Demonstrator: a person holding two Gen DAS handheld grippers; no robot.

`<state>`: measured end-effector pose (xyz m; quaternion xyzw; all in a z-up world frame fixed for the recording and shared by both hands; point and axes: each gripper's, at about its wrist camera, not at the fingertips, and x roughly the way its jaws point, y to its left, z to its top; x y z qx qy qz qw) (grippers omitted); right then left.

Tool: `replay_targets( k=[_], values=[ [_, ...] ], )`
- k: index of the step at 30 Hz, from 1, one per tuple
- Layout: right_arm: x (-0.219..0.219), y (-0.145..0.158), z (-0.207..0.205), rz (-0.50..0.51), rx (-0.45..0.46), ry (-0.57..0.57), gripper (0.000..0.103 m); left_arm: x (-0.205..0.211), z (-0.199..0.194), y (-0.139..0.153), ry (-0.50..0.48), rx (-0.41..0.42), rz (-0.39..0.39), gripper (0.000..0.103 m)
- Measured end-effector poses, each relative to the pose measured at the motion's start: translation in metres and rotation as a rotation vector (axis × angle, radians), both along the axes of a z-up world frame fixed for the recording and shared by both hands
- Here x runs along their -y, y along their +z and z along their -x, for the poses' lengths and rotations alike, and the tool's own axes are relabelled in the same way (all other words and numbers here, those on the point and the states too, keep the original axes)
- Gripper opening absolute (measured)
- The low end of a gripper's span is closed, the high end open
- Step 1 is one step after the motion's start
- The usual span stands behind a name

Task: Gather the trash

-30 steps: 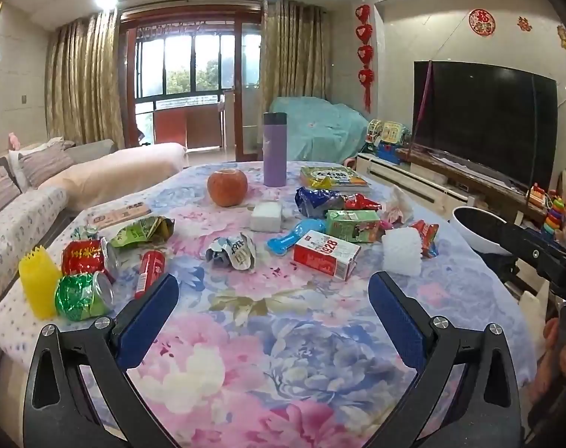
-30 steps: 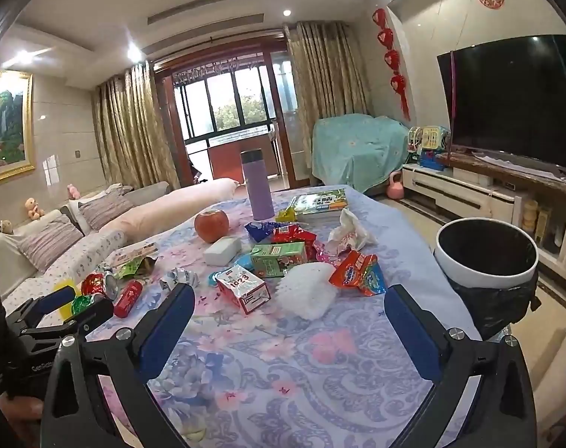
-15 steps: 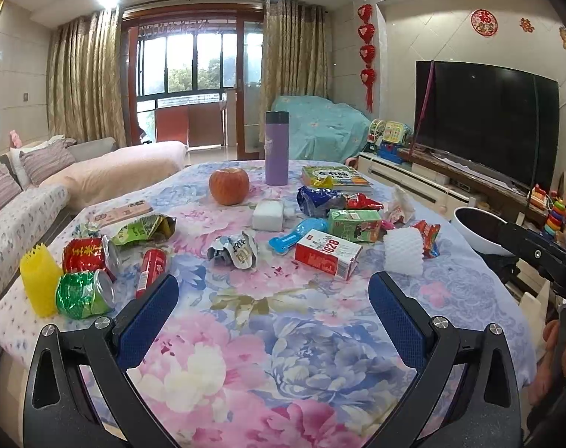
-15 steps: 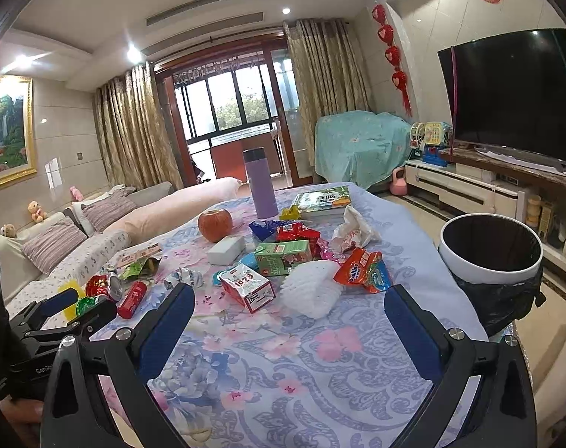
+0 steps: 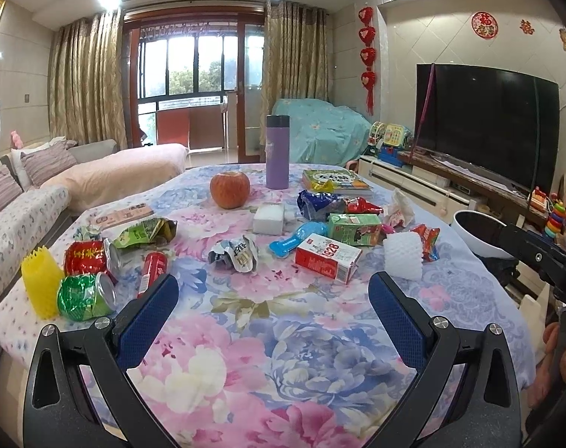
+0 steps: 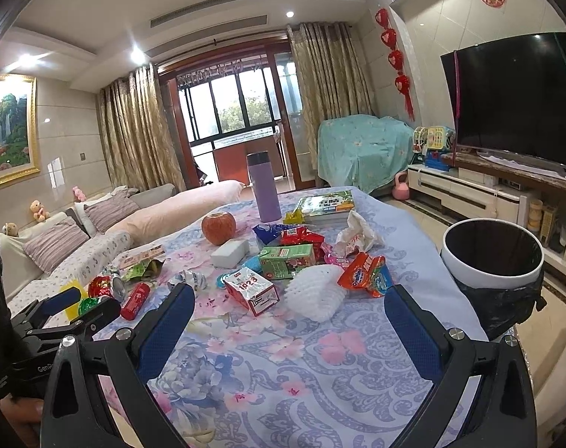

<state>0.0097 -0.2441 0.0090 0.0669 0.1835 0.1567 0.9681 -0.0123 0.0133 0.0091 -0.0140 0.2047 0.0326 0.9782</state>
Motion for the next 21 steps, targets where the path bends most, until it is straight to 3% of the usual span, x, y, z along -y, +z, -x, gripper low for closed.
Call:
replay_targets(
  k=[21],
  values=[
    [0.0011,0.0028,0.001,-0.002,0.008,0.0,0.102,0.0033,0.0012,0.0017,-0.005,0.007,0.0,0.103]
  ],
)
